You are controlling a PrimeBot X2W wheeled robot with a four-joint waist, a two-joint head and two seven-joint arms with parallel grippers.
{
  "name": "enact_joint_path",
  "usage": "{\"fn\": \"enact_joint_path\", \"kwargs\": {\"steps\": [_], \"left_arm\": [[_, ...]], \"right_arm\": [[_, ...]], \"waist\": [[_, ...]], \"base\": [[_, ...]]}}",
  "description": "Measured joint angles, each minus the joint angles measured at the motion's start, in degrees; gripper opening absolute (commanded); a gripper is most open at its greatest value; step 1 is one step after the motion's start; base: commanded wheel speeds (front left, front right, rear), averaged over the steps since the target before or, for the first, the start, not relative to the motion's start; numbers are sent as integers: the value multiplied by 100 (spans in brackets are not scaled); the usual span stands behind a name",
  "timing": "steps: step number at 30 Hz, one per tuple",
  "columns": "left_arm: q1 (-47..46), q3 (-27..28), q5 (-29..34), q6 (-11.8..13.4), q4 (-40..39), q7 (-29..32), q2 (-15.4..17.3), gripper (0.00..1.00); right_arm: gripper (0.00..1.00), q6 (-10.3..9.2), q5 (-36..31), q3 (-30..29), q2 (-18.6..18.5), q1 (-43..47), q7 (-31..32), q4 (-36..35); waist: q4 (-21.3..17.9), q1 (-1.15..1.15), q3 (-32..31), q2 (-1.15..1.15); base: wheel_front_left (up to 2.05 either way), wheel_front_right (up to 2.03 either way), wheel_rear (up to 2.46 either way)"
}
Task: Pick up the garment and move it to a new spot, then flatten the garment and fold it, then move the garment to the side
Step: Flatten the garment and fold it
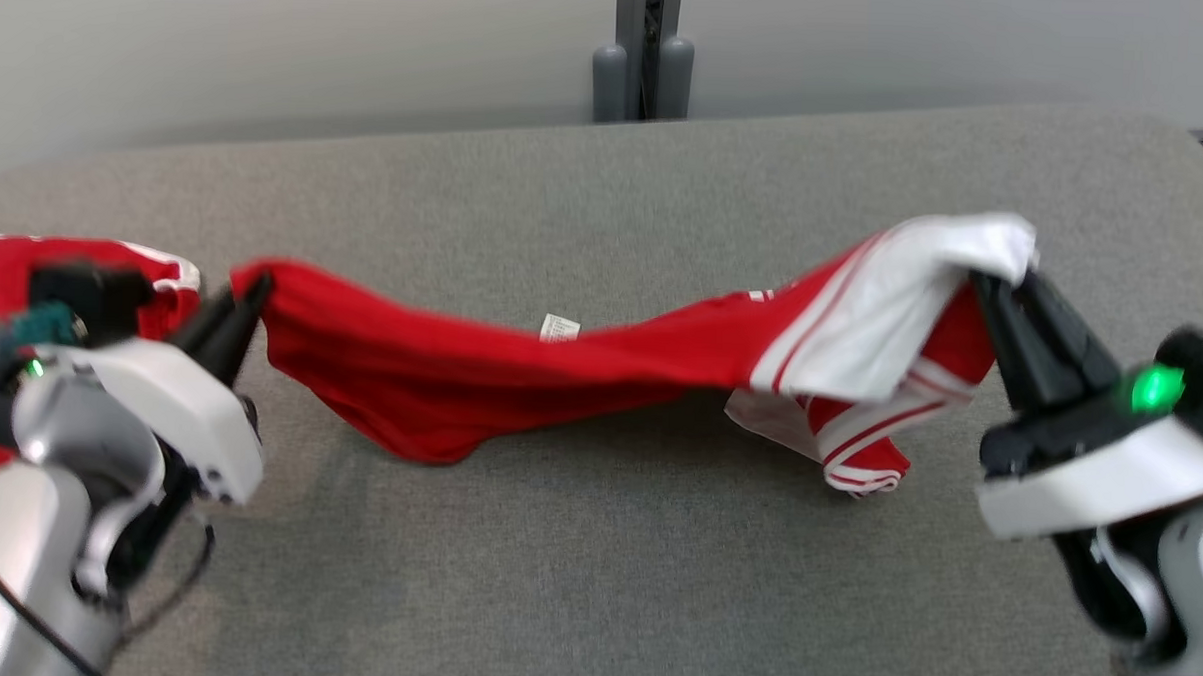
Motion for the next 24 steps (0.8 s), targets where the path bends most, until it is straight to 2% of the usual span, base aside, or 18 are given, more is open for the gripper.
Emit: {"fn": "enact_joint_path", "kwargs": {"steps": [5, 9, 13, 15, 20, 24], "left_arm": [[-1400, -2, -120, -227, 511, 386, 126, 0], [-2821, -77, -41, -397, 1178, 583, 361, 0], [-4280, -211, 73, -482, 1828, 650, 493, 0], [-4932, -264, 87, -494, 2162, 666, 502, 0], [-6516, -453, 364, -525, 3015, 489, 630, 0], [-7547, -662, 656, -543, 3612, 9, 563, 0]], "right_arm": [[0, 0, 371, 277, -233, -1506, -79, 454], [0, 0, 659, 526, -441, -2924, -204, 1033], [0, 0, 943, 703, -552, -4403, -407, 1745], [0, 3, 862, 1020, -658, -5225, -521, 2157], [0, 9, 1237, 1261, -534, -7171, -719, 3350], [0, 13, 1305, 1317, -399, -8233, -943, 4255]], "waist": [[-59, 0, 448, 0], [-86, 0, 952, 0], [-115, 0, 1525, 0], [-144, 0, 1816, 0], [-272, 0, 2498, 0], [-392, 0, 2944, 0]], "base": [[0, 0, 0], [0, 0, 0], [0, 0, 0], [0, 0, 0], [0, 0, 0], [0, 0, 0]]}}
